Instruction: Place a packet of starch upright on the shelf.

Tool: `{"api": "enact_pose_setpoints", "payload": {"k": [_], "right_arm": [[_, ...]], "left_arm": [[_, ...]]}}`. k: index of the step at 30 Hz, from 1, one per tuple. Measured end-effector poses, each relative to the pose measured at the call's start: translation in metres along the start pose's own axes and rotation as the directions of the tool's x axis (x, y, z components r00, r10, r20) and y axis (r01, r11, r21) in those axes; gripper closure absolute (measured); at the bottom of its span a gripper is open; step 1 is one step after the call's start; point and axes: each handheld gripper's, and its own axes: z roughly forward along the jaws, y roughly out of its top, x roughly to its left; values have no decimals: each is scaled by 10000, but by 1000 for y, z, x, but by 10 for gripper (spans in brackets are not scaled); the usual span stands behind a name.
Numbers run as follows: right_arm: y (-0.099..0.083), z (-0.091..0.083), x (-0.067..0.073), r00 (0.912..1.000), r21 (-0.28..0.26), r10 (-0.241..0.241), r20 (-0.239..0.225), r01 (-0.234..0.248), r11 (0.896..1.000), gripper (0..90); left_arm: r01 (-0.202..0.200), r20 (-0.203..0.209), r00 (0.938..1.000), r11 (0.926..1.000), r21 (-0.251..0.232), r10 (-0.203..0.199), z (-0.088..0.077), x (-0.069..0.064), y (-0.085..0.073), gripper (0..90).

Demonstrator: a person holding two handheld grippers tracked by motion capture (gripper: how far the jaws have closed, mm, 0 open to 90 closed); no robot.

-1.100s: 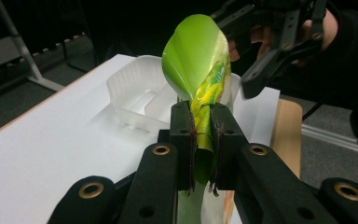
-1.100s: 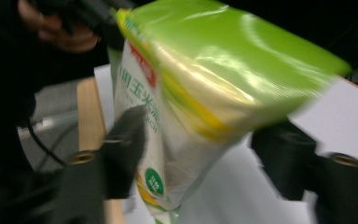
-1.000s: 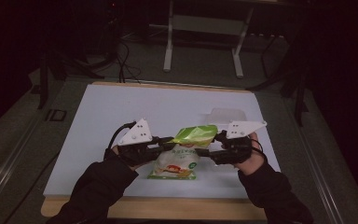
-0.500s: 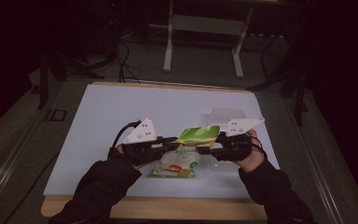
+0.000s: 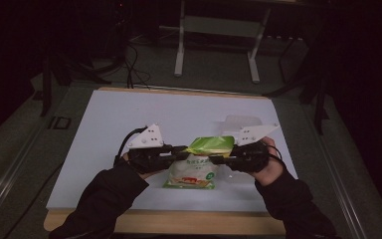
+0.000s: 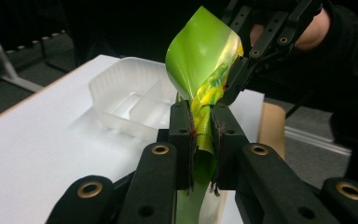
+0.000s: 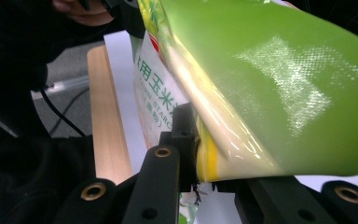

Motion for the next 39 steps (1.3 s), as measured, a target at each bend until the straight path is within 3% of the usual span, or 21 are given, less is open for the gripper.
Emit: {"api": "enact_pose_setpoints", "payload": {"k": [5, 9, 11, 13, 14, 15, 16, 20, 21, 24, 27, 29, 30, 31, 32, 33, 34, 36, 37, 38, 39], "right_arm": [[7, -8, 1, 9994, -208, -235, 262, 241, 9995, 828], [11, -18, 0, 9971, -477, -282, 703, 316, 9984, 833], [13, -23, -3, 9963, -611, -260, 823, 311, 9976, 833], [14, -27, -4, 9949, -723, -235, 982, 306, 9969, 833], [15, -30, -6, 9948, -773, -185, 1002, 263, 9967, 833], [17, -37, -9, 9927, -885, -157, 1198, 264, 9957, 833], [18, -41, -11, 9922, -930, -152, 1240, 269, 9953, 833], [19, -52, -20, 9892, -1174, 74, 1466, 100, 9930, 833], [19, -52, -20, 9892, -1174, 74, 1466, 100, 9930, 833], [19, -75, -39, 9768, -1625, 397, 2103, -51, 9867, 833], [19, -81, -46, 9714, -1740, 501, 2322, -92, 9847, 833], [19, -92, -60, 9547, -1854, 680, 2898, -137, 9826, 833], [19, -92, -60, 9547, -1854, 680, 2898, -137, 9826, 833], [18, -96, -68, 9464, -1890, 779, 3135, -182, 9818, 833], [18, -96, -68, 9464, -1890, 779, 3135, -182, 9818, 833], [18, -98, -73, 9413, -1942, 895, 3254, -262, 9806, 833], [16, -102, -82, 9315, -1922, 1011, 3495, -344, 9808, 833], [15, -104, -90, 9276, -1938, 1164, 3549, -488, 9798, 833], [15, -104, -90, 9276, -1938, 1164, 3549, -488, 9798, 833], [13, -104, -100, 9189, -1905, 1301, 3724, -615, 9798, 833], [13, -103, -103, 9172, -1890, 1340, 3751, -659, 9798, 834]], "left_arm": [[-14, -159, 9999, 9995, -320, 8, -2, 0, -1, 726], [763, -72, 9970, 9933, -871, -772, -8, 10, -6, 489], [817, -163, 9964, 9921, -953, -836, -9, 11, -11, 360], [824, -389, 9955, 9919, -969, -865, -9, 11, -12, 170], [852, -807, 9923, 9903, -1097, -943, -8, 11, -14, 170], [841, -1214, 9878, 9903, -1107, -975, -10, 12, -17, 47], [1052, -1259, 9847, 9867, -1238, -1208, -12, 14, -20, 24], [1740, -1015, 9762, 9716, -1606, -1916, -19, 20, -29, 23], [1740, -1015, 9762, 9716, -1606, -1916, -19, 20, -29, 23], [2283, -1263, 9610, 9635, -1398, -2460, -27, 28, -56, 23], [2437, -1455, 9543, 9614, -1277, -2612, -29, 30, -66, 23], [2626, -1675, 9446, 9562, -1297, -2821, -36, 34, -81, 23], [2626, -1675, 9446, 9562, -1297, -2821, -36, 34, -81, 23], [2835, -1760, 9361, 9494, -1350, -3046, -39, 37, -91, 23], [2835, -1760, 9361, 9494, -1350, -3046, -39, 37, -91, 23], [2835, -1760, 9361, 9494, -1350, -3046, -39, 37, -91, 23], [3028, -1821, 9290, 9447, -1260, -3221, -40, 39, -100, 23], [3176, -1982, 9206, 9403, -1221, -3366, -41, 41, -111, 23], [3176, -1982, 9206, 9403, -1221, -3366, -41, 41, -111, 23], [3239, -1982, 9181, 9379, -1240, -3432, -41, 41, -114, 23], [3277, -1975, 9165, 9360, -1281, -3479, -41, 42, -116, 23]]}}
